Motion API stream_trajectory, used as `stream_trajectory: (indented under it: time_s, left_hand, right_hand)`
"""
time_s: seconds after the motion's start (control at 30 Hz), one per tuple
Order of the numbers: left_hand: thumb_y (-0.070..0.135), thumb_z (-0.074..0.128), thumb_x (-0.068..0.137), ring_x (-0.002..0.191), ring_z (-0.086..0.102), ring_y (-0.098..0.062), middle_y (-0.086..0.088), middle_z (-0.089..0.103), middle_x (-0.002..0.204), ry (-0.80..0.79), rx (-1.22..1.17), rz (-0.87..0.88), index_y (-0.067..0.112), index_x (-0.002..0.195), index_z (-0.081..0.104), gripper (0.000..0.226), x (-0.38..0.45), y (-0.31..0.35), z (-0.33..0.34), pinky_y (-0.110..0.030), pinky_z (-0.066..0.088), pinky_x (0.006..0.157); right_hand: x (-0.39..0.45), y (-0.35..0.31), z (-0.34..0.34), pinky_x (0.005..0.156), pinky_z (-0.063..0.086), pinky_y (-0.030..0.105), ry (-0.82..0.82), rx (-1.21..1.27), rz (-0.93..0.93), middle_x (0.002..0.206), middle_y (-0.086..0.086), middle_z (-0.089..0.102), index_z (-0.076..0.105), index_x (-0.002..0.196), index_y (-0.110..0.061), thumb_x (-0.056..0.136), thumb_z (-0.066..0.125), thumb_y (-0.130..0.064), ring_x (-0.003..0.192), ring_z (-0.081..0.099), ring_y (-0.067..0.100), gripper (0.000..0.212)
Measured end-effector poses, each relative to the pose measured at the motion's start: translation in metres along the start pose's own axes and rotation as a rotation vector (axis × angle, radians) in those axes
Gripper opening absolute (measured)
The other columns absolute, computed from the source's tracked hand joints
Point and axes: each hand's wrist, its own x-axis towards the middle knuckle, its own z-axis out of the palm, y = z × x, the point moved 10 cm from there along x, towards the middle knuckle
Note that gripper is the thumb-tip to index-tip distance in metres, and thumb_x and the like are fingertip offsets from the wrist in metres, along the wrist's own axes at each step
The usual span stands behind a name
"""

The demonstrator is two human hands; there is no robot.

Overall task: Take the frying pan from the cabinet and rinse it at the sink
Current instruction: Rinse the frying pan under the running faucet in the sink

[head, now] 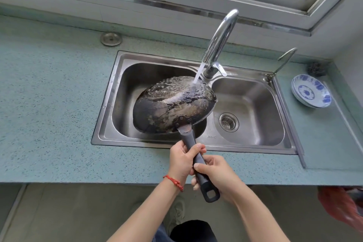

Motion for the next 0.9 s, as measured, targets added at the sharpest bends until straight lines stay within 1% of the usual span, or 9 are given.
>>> stream_trajectory:
  time_s: [0.1,0.2,0.3,0.4,0.47,0.67,0.9]
  left_hand:
    - [-0.005,0.058,0.082,0.056,0.067,-0.007,0.0,0.069,0.056,0.0,-0.029,0.002,-0.005,0.081,0.056,0.002,0.003,0.0,0.005,-0.019,0.054,0.053]
    - [-0.005,0.058,0.081,0.058,0.068,-0.008,-0.004,0.069,0.064,-0.018,-0.039,-0.02,-0.006,0.084,0.056,0.003,0.005,-0.003,0.003,-0.018,0.054,0.055]
    - [-0.004,0.057,0.082,0.058,0.068,-0.009,-0.001,0.07,0.057,-0.053,-0.048,-0.054,-0.005,0.082,0.059,0.002,0.009,-0.007,0.002,-0.018,0.053,0.055]
    - [-0.006,0.055,0.082,0.055,0.067,-0.008,-0.001,0.069,0.053,-0.064,-0.099,-0.095,-0.004,0.078,0.059,0.006,0.014,-0.007,0.003,-0.017,0.053,0.054]
    - [-0.006,0.055,0.083,0.055,0.067,-0.008,-0.001,0.069,0.053,-0.072,-0.13,-0.109,-0.004,0.077,0.06,0.008,0.018,-0.006,0.004,-0.017,0.053,0.055]
    - [-0.002,0.055,0.083,0.059,0.067,-0.01,-0.001,0.071,0.057,-0.076,-0.162,-0.12,-0.003,0.078,0.062,0.009,0.026,-0.009,0.003,-0.018,0.054,0.057]
    - [-0.001,0.056,0.083,0.058,0.068,-0.008,0.0,0.07,0.056,-0.076,-0.152,-0.123,-0.002,0.077,0.061,0.008,0.029,-0.013,0.002,-0.018,0.054,0.057]
  right_hand:
    - [-0.001,0.001,-0.012,0.038,0.043,0.023,0.147,-0.06,-0.004,0.058,0.013,0.053,0.054,0.071,-0.001,0.087,0.044,0.003,0.038,0.05,0.015,0.019]
    - [-0.002,0.004,-0.011,0.039,0.041,0.025,0.219,-0.057,-0.025,0.061,0.017,0.051,0.053,0.066,-0.005,0.085,0.045,0.002,0.04,0.047,0.018,0.022]
    - [0.002,0.005,-0.009,0.037,0.04,0.025,0.249,-0.059,-0.036,0.058,0.014,0.05,0.051,0.065,-0.005,0.086,0.044,0.002,0.038,0.046,0.015,0.023]
    - [0.009,0.004,-0.011,0.045,0.043,0.031,0.294,-0.139,-0.047,0.055,0.013,0.053,0.052,0.062,-0.008,0.084,0.045,0.0,0.043,0.047,0.021,0.024]
    - [0.013,0.002,-0.013,0.052,0.045,0.035,0.327,-0.194,-0.055,0.056,0.012,0.055,0.053,0.063,-0.01,0.083,0.046,-0.002,0.047,0.05,0.022,0.023]
    - [0.02,-0.003,-0.015,0.053,0.046,0.036,0.343,-0.254,-0.063,0.057,0.012,0.056,0.054,0.065,-0.01,0.083,0.046,-0.003,0.047,0.052,0.022,0.02]
    - [0.021,0.0,-0.018,0.05,0.043,0.035,0.335,-0.215,-0.038,0.057,0.013,0.055,0.053,0.064,-0.009,0.083,0.046,-0.001,0.046,0.049,0.024,0.022]
